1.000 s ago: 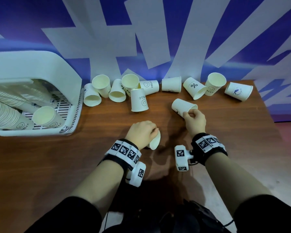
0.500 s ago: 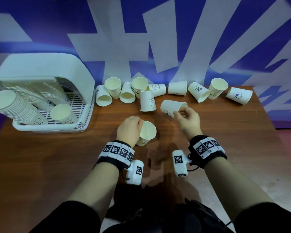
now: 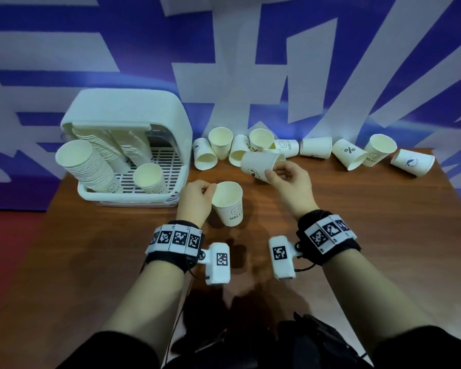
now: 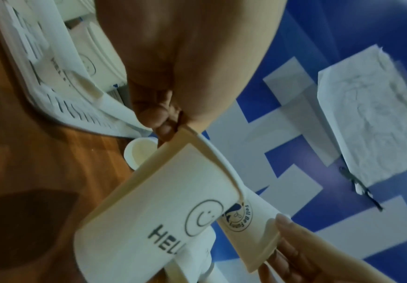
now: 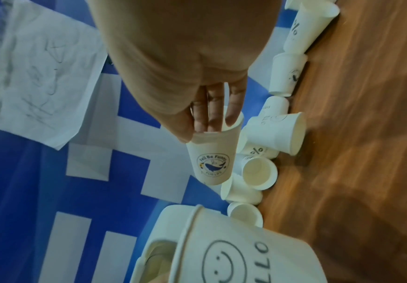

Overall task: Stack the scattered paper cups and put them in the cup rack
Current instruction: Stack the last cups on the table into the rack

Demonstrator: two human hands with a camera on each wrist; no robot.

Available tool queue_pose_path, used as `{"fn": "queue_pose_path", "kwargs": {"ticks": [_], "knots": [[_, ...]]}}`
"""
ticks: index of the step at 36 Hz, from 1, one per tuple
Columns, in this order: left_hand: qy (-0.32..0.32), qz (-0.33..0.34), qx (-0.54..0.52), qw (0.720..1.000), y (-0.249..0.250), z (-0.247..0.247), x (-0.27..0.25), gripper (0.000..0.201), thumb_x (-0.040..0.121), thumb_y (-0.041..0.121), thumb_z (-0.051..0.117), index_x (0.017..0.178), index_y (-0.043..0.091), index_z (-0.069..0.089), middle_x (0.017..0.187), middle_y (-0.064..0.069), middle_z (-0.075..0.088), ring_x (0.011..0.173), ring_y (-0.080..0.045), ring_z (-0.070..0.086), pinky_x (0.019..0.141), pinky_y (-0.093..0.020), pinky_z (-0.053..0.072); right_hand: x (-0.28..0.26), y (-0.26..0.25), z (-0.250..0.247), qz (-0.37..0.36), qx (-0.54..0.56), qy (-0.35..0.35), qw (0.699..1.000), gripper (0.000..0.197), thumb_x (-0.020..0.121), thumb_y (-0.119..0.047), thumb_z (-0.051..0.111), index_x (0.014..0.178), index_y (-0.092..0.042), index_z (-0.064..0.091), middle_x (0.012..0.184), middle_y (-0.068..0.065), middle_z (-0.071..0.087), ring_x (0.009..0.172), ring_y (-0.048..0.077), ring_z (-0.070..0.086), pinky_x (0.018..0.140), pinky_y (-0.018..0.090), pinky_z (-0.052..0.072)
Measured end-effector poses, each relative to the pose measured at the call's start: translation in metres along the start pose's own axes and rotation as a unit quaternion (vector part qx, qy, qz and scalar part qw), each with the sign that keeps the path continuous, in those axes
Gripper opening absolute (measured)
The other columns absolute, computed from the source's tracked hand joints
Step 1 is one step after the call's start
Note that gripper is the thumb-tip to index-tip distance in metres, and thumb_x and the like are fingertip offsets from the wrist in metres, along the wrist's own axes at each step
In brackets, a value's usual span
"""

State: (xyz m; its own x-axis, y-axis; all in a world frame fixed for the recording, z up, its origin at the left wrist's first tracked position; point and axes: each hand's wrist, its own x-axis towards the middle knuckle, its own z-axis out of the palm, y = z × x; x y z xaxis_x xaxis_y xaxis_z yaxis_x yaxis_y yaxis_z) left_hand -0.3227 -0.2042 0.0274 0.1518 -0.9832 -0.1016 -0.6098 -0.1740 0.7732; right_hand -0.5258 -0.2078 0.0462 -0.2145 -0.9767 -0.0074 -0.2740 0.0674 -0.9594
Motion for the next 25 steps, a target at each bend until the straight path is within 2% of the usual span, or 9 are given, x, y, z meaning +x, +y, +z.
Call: {"fn": "queue_pose_path", "kwargs": {"ticks": [3,6,8,11,14,17,20,23,25], "knots": [[0.010,-0.017,-0.032,0.999,-0.009,-0.020,0.004,0.023,0.094,0.018,0.055,0.103,0.003,0.069,0.094,-0.008,0.066,0.085,-0.020,0.057,0.076,-0.028,0.041,0.000,-0.013,0.020,-0.009,-0.005,-0.009,1.000,0.007,0.085,-0.013,0.067,0.086,-0.017,0.061,0.077,-0.009,0.058,0.071,0.001,0.054,0.068,0.010,0.045],[0.017,-0.026,-0.054,0.998,-0.018,-0.040,0.009,0.018,0.093,0.017,0.055,0.095,0.006,0.070,0.081,-0.008,0.065,0.068,-0.023,0.058,0.069,-0.031,0.047,0.000,-0.026,0.038,-0.025,-0.010,-0.017,0.999,0.004,0.087,-0.012,0.065,0.089,-0.013,0.062,0.077,-0.010,0.058,0.070,0.001,0.054,0.066,0.007,0.044],[0.029,-0.034,-0.070,0.997,-0.025,-0.054,0.013,0.016,0.093,0.015,0.055,0.090,0.007,0.068,0.070,-0.005,0.062,0.058,-0.019,0.058,0.058,-0.026,0.048,-0.001,-0.033,0.049,-0.038,-0.007,-0.020,0.999,0.003,0.088,-0.009,0.062,0.090,-0.012,0.062,0.076,-0.010,0.057,0.069,-0.001,0.053,0.065,0.005,0.043],[0.052,-0.033,-0.085,0.994,-0.034,-0.074,0.017,0.018,0.092,0.010,0.055,0.081,0.001,0.067,0.065,-0.007,0.061,0.046,-0.004,0.057,0.048,-0.011,0.043,-0.001,-0.041,0.066,-0.051,0.001,-0.024,0.998,0.006,0.090,-0.008,0.058,0.092,-0.012,0.062,0.075,-0.011,0.057,0.066,-0.006,0.053,0.066,0.007,0.043],[0.074,-0.037,-0.111,0.990,-0.040,-0.094,0.022,0.019,0.092,0.009,0.055,0.077,0.004,0.066,0.062,-0.010,0.061,0.041,-0.001,0.056,0.051,-0.014,0.045,-0.001,-0.048,0.083,-0.061,0.009,-0.036,0.997,0.009,0.090,-0.007,0.057,0.090,-0.016,0.061,0.076,-0.012,0.057,0.065,-0.010,0.053,0.066,0.009,0.042],[0.105,-0.049,-0.137,0.984,-0.046,-0.113,0.028,0.014,0.092,0.011,0.056,0.082,0.010,0.065,0.060,-0.003,0.062,0.041,-0.001,0.058,0.049,-0.012,0.046,0.000,-0.056,0.098,-0.088,0.005,-0.038,0.995,0.014,0.089,-0.008,0.058,0.085,-0.021,0.062,0.076,-0.013,0.060,0.068,-0.007,0.054,0.068,0.013,0.044],[0.132,-0.061,-0.141,0.979,-0.054,-0.130,0.038,0.010,0.092,0.013,0.057,0.086,0.011,0.065,0.061,-0.001,0.063,0.045,-0.002,0.060,0.063,-0.024,0.051,-0.001,-0.065,0.114,-0.105,0.007,-0.046,0.993,0.014,0.090,-0.009,0.057,0.086,-0.021,0.063,0.078,-0.013,0.062,0.072,-0.007,0.055,0.071,0.011,0.044],[0.149,-0.079,-0.149,0.974,-0.063,-0.140,0.047,0.006,0.091,0.016,0.059,0.088,0.014,0.063,0.067,-0.008,0.066,0.064,-0.020,0.067,0.078,-0.037,0.055,-0.003,-0.074,0.128,-0.130,0.003,-0.049,0.990,0.012,0.090,-0.008,0.057,0.092,-0.017,0.064,0.082,-0.015,0.062,0.076,-0.008,0.056,0.073,0.008,0.043],[0.151,-0.080,-0.152,0.973,-0.068,-0.145,0.051,0.004,0.091,0.016,0.059,0.090,0.014,0.062,0.081,-0.014,0.070,0.070,-0.026,0.068,0.078,-0.038,0.056,-0.004,-0.079,0.136,-0.143,0.003,-0.046,0.989,0.013,0.090,-0.007,0.057,0.091,-0.018,0.064,0.082,-0.016,0.062,0.076,-0.008,0.055,0.073,0.008,0.042]]}}
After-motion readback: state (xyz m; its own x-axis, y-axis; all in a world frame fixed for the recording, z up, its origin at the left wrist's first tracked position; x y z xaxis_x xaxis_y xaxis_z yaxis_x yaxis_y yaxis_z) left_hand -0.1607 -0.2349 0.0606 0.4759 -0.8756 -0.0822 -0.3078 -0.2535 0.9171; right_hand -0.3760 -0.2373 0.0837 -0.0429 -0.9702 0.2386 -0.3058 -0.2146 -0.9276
